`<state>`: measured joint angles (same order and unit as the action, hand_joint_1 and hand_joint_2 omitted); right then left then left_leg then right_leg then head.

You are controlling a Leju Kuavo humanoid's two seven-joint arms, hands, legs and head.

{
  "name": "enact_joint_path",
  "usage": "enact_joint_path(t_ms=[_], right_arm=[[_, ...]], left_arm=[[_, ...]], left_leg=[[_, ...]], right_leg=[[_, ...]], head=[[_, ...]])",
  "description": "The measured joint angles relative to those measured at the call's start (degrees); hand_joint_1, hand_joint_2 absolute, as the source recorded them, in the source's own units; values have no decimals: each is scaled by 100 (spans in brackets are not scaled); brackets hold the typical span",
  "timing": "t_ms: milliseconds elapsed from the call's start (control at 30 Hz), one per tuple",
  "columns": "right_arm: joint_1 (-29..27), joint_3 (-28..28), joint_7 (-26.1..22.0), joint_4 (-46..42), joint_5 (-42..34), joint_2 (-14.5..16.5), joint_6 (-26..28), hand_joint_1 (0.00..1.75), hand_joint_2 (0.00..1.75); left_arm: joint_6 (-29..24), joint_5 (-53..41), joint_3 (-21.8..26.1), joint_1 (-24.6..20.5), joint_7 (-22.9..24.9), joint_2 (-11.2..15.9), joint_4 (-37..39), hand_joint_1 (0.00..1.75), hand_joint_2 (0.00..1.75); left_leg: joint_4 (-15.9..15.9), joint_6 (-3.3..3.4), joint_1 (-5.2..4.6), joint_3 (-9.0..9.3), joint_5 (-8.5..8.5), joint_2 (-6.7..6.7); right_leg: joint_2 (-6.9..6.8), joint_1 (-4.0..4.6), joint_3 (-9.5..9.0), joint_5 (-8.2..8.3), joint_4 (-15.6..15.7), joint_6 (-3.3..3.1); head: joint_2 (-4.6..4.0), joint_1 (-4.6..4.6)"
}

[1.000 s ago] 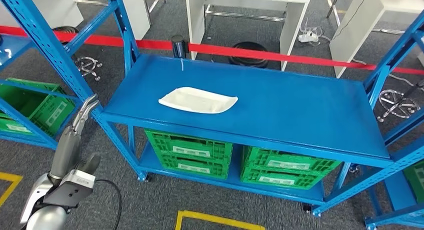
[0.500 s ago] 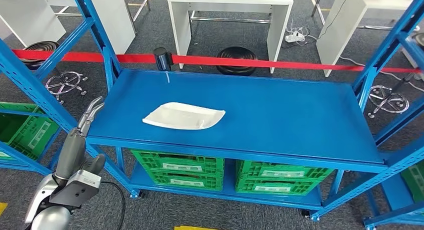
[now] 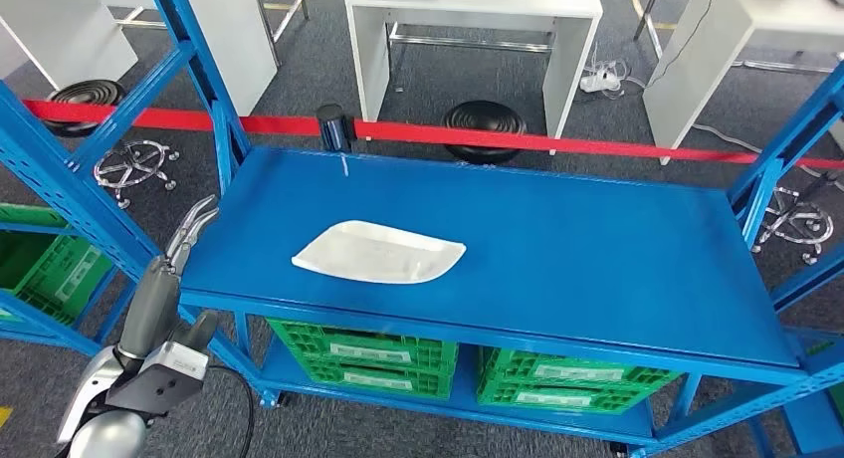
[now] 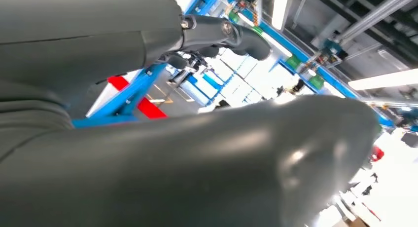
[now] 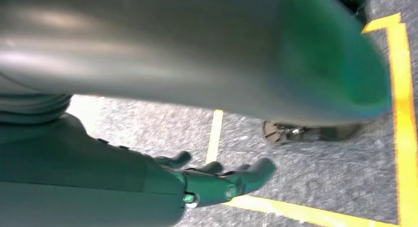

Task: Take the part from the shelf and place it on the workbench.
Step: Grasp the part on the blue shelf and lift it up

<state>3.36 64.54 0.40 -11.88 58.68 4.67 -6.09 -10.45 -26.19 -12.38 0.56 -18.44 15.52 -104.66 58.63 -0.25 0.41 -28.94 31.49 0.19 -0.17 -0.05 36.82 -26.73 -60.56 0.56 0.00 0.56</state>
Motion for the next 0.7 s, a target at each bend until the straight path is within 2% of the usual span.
enact_joint_path(t_ms=[33,100,133,167,200,267,300,333,367,433,500,567,633,700], right_arm=[[-4,0,0,3,2,1,8,0,0],[-15,0,-5,3,4,3,25,0,0],[-15,0,-10,3,5,4,32,0,0],[-9,0,-19,3,6,6,44,0,0],[-3,0,-34,3,11,7,54,0,0],[3,0,-76,3,33,7,69,0,0],[3,0,-96,3,50,7,68,0,0],[0,0,-109,3,67,7,66,0,0],[-1,0,-116,3,84,7,61,0,0],[-1,0,-119,6,110,13,49,0,0],[7,0,-125,11,125,21,37,0,0],[13,0,-140,14,136,20,32,0,0],[17,0,-161,14,146,16,32,0,0],[24,0,-180,14,158,16,31,0,0]], left_arm=[[4,0,-4,2,3,-1,-4,0,0],[27,0,-12,-1,23,-1,-14,0,0],[43,3,-15,-9,35,-2,-17,0,0],[68,13,-17,-22,58,-3,-19,0,0],[106,28,-20,-32,84,-4,-17,0,0],[230,82,-25,-40,150,-6,-2,0,0],[301,112,-28,-37,181,-7,11,0,0],[365,139,-31,-35,207,-7,24,0,0],[414,157,-32,-36,227,-7,36,0,0],[495,173,-31,-40,256,-6,63,0,0],[567,167,-32,-46,280,-6,114,0,87],[636,159,-36,-50,287,-7,189,0,175],[694,147,-42,-50,279,-9,273,0,175],[740,122,-52,-59,262,-8,378,0,175]], left_leg=[[4,-43,-9,31,5,-1],[30,-118,-11,94,14,1],[144,-142,-9,80,28,0],[351,-161,-6,-14,86,0],[667,-179,-2,-192,190,0],[1368,-212,0,-669,488,-2],[1562,-219,0,-851,566,-2],[1563,-213,-2,-943,509,-2],[1361,-192,-5,-932,310,-3],[614,-108,-32,-728,-245,-8],[118,-42,-69,-584,-447,-12],[38,-66,-73,-566,-475,-19],[29,-75,-69,-560,-557,-27],[31,-40,-78,-557,-539,-27]], right_leg=[[-4,11,-13,-58,29,-41],[9,-4,-107,-29,73,-127],[16,-17,-168,-39,89,-163],[22,-27,-230,-53,100,-196],[27,-32,-276,-75,111,-219],[38,-25,-337,-131,113,-249],[46,-18,-371,-164,113,-255],[54,-10,-412,-199,113,-258],[61,0,-461,-233,113,-260],[72,17,-555,-301,112,-248],[82,25,-574,-346,110,-208],[82,43,-554,-367,100,-197],[76,52,-563,-371,108,-204],[75,46,-581,-369,142,-177]], head=[[0,-2],[0,-1],[0,11],[0,25],[0,42],[0,67],[0,72],[0,75],[0,79],[0,82],[0,89],[0,90],[0,80],[0,77]])
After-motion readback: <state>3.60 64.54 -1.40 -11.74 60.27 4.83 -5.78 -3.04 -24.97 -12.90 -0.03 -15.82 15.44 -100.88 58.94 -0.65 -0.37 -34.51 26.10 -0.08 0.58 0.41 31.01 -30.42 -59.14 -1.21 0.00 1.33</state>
